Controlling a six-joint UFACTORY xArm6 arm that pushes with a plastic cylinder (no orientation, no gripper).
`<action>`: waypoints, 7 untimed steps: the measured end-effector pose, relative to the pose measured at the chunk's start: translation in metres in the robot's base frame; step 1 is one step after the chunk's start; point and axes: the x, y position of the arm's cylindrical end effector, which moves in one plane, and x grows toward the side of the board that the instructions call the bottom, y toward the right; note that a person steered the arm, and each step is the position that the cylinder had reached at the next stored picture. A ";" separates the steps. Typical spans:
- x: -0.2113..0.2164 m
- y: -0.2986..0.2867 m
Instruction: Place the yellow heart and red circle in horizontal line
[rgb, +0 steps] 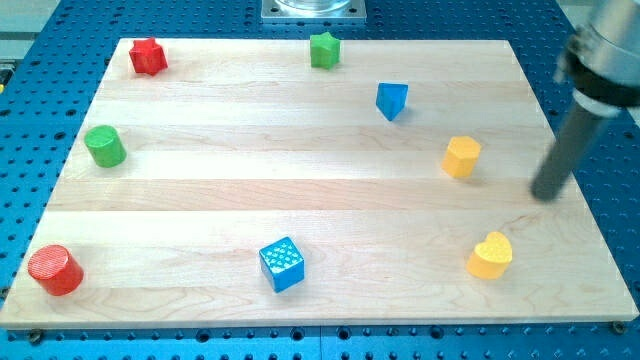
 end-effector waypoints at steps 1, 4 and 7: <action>0.077 -0.008; 0.042 -0.145; 0.027 -0.168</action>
